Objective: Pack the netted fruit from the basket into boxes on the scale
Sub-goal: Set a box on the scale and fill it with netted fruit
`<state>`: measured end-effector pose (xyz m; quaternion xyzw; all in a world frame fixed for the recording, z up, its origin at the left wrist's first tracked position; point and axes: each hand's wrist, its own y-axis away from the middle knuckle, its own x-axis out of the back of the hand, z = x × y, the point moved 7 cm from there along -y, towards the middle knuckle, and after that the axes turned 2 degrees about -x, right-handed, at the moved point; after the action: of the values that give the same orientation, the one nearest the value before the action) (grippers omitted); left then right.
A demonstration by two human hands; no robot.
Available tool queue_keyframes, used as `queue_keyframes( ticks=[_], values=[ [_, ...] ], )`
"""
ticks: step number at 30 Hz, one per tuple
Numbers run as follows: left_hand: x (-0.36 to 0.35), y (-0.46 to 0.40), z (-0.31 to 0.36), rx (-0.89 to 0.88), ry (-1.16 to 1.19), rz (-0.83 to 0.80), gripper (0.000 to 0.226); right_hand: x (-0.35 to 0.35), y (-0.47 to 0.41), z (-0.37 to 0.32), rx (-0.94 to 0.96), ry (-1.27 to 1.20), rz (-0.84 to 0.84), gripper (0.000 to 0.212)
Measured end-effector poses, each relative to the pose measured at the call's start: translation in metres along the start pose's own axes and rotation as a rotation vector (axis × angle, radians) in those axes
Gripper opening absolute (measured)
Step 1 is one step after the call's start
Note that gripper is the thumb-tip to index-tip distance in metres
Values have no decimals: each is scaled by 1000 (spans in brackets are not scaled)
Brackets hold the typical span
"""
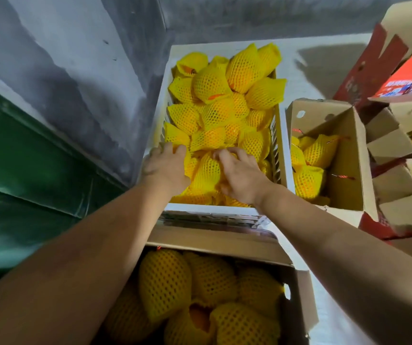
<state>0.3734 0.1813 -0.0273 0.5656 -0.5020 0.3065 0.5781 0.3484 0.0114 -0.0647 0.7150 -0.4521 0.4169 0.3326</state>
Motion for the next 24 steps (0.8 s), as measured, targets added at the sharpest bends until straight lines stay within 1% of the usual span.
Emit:
queue_keyframes(
  ticks=[2,3,4,5,7,10,13,14,15,17,18,21,24],
  values=[
    [2,1,0,19,-1,36,84,0,1,0,3,85,6,99],
    [3,1,-1,36,-6,48,93,-1,2,-2,17,150,12,101],
    [3,1,-2,47,-16,52,95,-2,2,-3,26,193,10,100],
    [3,1,-2,51,-22,53,91,-4,2,-2,25,194,5,95],
    [2,0,-1,52,-7,59,76,-5,0,1,2,125,0,89],
    [3,0,-1,35,-24,58,68,-5,-2,5,-22,-28,-1,86],
    [8,-1,-4,-11,25,152,60,1,-2,9,-56,-206,56,81],
    [10,-1,-6,-14,59,195,62,4,-1,10,-63,-242,79,81],
    [11,-1,-8,-7,86,231,70,7,0,10,-62,-259,103,82],
    [9,-1,-11,15,76,254,90,12,2,9,-58,-256,153,85],
    [8,-1,-10,16,63,262,91,15,2,9,-62,-265,180,86],
    [5,0,-9,-10,78,277,76,21,5,10,-80,-397,242,90],
    [2,-1,-9,-35,105,261,74,23,7,9,-66,-437,267,83]
  ],
)
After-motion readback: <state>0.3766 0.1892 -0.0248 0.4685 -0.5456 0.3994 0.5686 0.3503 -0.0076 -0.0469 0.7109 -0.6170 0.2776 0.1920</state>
